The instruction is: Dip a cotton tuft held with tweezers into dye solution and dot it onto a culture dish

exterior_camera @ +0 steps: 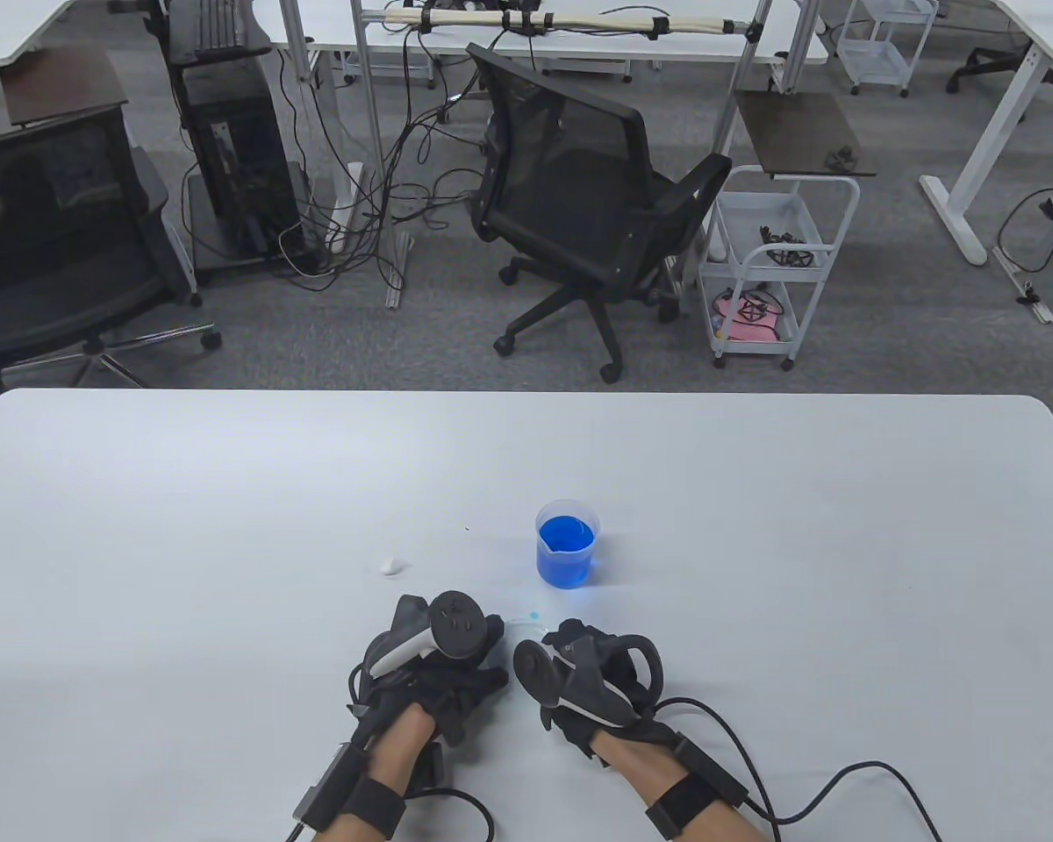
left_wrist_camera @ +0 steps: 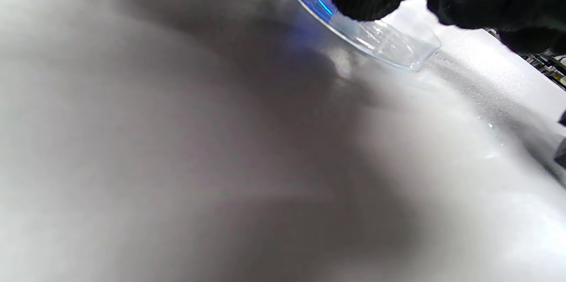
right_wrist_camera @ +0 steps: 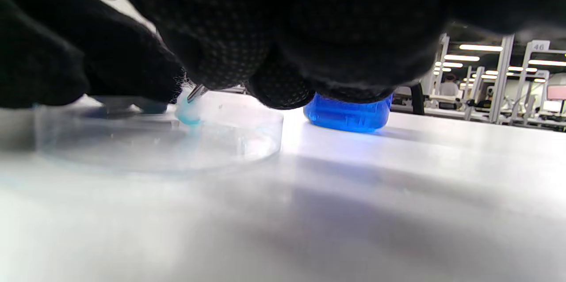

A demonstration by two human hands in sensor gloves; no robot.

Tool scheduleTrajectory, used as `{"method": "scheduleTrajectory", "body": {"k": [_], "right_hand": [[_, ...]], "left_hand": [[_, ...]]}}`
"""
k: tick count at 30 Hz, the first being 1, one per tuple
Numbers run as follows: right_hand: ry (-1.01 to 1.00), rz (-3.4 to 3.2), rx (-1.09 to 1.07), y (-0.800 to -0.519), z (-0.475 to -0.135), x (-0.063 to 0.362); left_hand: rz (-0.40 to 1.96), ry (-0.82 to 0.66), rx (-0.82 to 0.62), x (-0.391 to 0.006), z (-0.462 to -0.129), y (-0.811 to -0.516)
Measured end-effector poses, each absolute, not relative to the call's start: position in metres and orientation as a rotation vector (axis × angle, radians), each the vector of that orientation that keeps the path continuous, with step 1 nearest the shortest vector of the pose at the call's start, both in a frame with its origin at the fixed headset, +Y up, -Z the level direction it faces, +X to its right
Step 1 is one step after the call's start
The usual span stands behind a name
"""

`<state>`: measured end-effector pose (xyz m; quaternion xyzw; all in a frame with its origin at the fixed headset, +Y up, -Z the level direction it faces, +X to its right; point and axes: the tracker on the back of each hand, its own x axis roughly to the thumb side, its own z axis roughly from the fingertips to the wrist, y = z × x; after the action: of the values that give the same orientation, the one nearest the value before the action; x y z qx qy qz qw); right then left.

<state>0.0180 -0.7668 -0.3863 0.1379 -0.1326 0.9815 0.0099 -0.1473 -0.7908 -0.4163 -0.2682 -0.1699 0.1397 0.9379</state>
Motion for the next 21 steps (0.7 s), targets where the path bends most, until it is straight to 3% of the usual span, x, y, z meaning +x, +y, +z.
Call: {"method": "scheduleTrajectory", "body": {"k": [7, 15, 21], "right_hand": [[-0.499, 3.026, 0.426, -0.75, -0.376, 0.023], [-0.391, 3.108, 0.451, -0.773, -0.379, 0.02], [-0.394, 3.089, 0.427, -0.769, -0.38, 0.023]], "left_hand": [[0.286, -0.346, -0.55, -0.147, -0.416, -0.791], [0.282, -0.342, -0.55, -0.148, -0.417, -0.791], [0.281, -0.339, -0.551, -0.148, -0.417, -0.79]]}}
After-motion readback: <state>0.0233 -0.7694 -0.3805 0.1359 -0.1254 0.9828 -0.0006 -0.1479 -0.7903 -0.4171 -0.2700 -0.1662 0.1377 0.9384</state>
